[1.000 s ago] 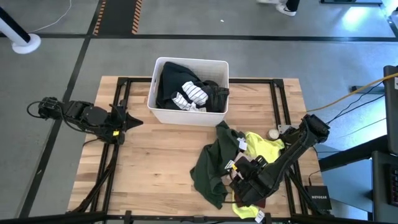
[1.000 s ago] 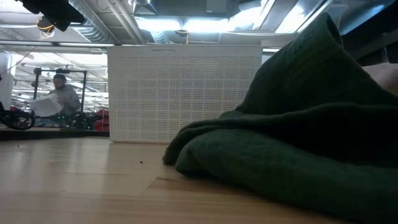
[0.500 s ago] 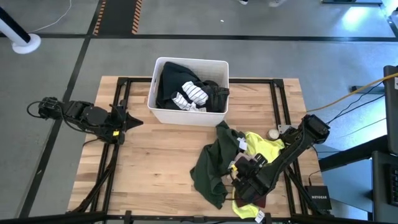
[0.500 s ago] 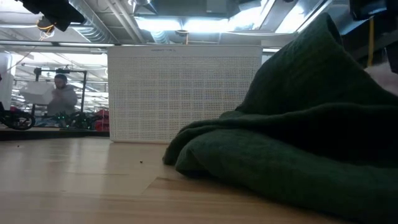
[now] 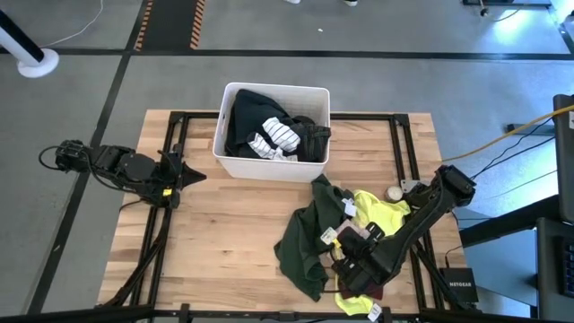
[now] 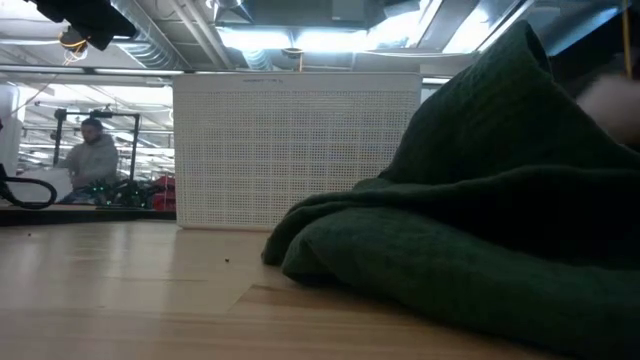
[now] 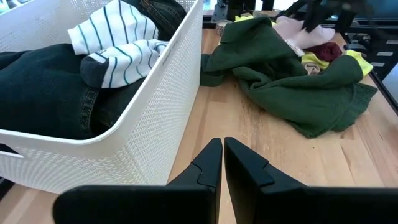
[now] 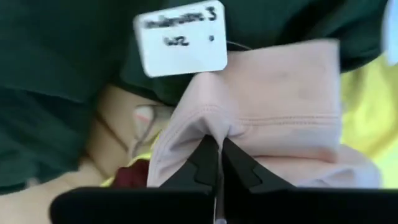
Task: Sort clothes
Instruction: Put the peach underwear into the white laundry bin
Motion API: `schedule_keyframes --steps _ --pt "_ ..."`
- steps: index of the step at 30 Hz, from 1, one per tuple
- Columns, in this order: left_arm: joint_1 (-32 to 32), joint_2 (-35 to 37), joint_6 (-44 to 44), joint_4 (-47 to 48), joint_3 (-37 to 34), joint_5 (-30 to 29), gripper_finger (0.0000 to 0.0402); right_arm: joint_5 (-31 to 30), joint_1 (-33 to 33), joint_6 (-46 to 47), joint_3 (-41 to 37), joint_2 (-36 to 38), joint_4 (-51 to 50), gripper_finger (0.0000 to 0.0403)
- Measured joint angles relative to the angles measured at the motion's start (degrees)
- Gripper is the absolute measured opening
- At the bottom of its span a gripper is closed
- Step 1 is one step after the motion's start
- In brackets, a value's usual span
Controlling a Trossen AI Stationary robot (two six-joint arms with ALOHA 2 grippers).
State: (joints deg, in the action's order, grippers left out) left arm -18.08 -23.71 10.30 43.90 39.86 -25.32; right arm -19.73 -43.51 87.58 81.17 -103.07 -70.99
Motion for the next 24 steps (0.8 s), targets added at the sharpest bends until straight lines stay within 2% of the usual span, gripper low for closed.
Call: schedule_keyframes --steps 8,12,18,24 --pt "0.0 0.0 0.0 0.0 0.0 0.0 0.0013 -5.6 0.0 -4.6 13.7 0.0 -7.7 0.0013" --pt "0.0 0.0 0.0 0.0 0.0 0.0 0.0013 -11.7 0.0 -6.9 19.6 0.0 -10.1 0.0006" --pt "0.0 0.0 0.0 0.0 0.0 0.0 0.0013 -23.9 0.8 -12.7 27.4 0.0 -10.4 0.0014" --pt "0.0 0.0 0.0 0.0 0.0 0.0 0.0013 -29.2 4.4 -19.1 32.7 0.0 -9.6 0.0012"
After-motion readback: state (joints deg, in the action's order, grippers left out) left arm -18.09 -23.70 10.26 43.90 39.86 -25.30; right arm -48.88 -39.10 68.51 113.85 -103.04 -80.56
